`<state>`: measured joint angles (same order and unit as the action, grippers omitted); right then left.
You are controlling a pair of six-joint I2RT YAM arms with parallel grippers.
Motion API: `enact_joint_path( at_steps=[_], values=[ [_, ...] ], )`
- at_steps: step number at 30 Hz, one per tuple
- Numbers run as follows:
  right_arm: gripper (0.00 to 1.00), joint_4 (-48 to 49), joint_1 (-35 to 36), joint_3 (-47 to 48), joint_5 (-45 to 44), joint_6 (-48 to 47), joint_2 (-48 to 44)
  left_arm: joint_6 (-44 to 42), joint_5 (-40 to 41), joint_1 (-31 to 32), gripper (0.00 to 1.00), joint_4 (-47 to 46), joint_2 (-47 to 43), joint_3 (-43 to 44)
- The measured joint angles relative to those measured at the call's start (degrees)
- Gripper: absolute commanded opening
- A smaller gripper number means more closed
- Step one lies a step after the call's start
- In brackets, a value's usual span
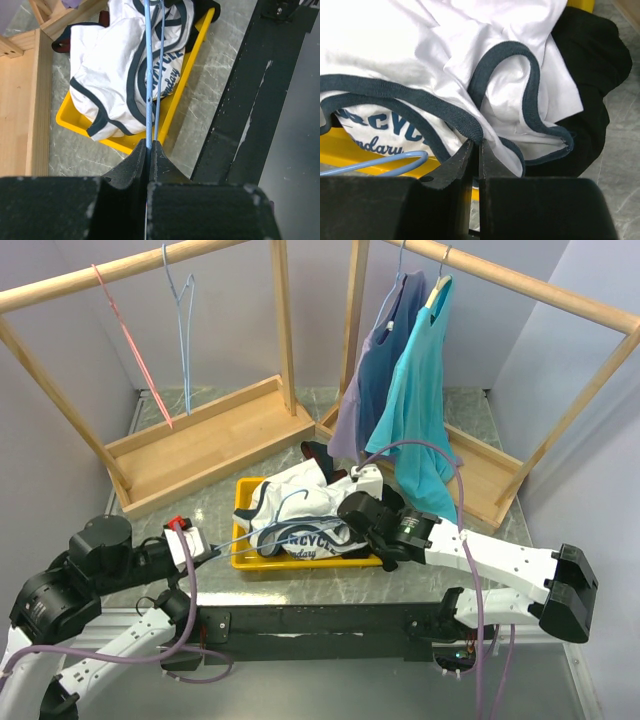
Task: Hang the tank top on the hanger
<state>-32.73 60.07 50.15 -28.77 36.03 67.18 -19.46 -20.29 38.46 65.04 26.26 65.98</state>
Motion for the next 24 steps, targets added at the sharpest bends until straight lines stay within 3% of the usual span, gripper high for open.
enact_joint_path(
  at_steps=[14, 24],
  values=[
    [0.06, 0.1, -0.2, 3.2, 1.6, -2.3, -3.6, -0.8, -1.6, 0.4, 0.01, -3.3, 3.3, -2.5],
    [0.06, -2.2, 1.6, 9.3, 1.3, -4.0, -5.0, -0.5, -6.1, 0.4, 0.01, -18.4, 7.0, -9.5]
  ],
)
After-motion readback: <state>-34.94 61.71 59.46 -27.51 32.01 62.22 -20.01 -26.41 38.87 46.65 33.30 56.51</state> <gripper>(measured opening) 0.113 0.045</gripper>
